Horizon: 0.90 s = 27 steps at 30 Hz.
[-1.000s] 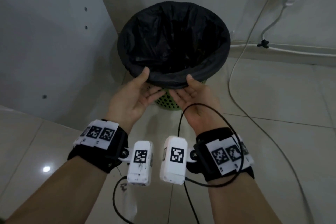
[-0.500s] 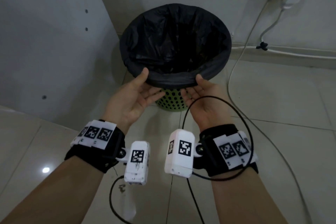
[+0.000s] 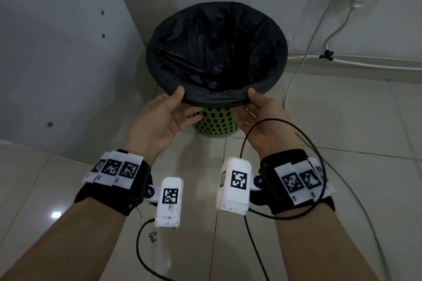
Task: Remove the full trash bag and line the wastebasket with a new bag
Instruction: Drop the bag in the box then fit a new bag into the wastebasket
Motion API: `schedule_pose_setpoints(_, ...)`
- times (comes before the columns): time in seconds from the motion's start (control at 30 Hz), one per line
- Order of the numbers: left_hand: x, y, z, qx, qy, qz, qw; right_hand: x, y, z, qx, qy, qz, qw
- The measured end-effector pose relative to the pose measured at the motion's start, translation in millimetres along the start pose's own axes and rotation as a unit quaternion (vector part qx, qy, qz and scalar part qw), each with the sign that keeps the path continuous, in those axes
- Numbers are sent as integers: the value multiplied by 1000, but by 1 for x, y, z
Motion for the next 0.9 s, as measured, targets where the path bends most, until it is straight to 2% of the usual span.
schedule_pose_setpoints(0.1,-1,-1,2,-25,11,-10,1000,0,13,4,6,-9,-22,1000)
schedule_pose_setpoints(0.2,0,6,7,-30,11,-3,1000,5,13,-2,5,-20,11,1000)
schedule_pose_setpoints(0.37,2,15,12,-5,-22,26,999,2,1,-9,-19,-29,105,994)
schedule_pose_setpoints(0.5,-2,29,22,24,-23,87,996,-3,6,-9,-44,-53,115,991)
schedule_pose_setpoints(0.63,-1,37,30,20,-14,148,989,-14,15,-5,-45,-15,85,995)
schedule_pose_setpoints(0.8,2,44,41,17,-2,205,979,-20,34,-1,-12,14,108,994)
schedule_pose_setpoints(0.9,4,48,44,1,5,246,969,-14,34,-8,-27,24,48,998)
Point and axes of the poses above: each hand's wrist, its own z-axis towards the middle knuckle, its own x-axis out of the back of the hand, y = z × x, the point moved 2 cm from there along z, towards the middle knuckle, and after that the axes turned 15 degrees about -x, right-handed, at the moved point
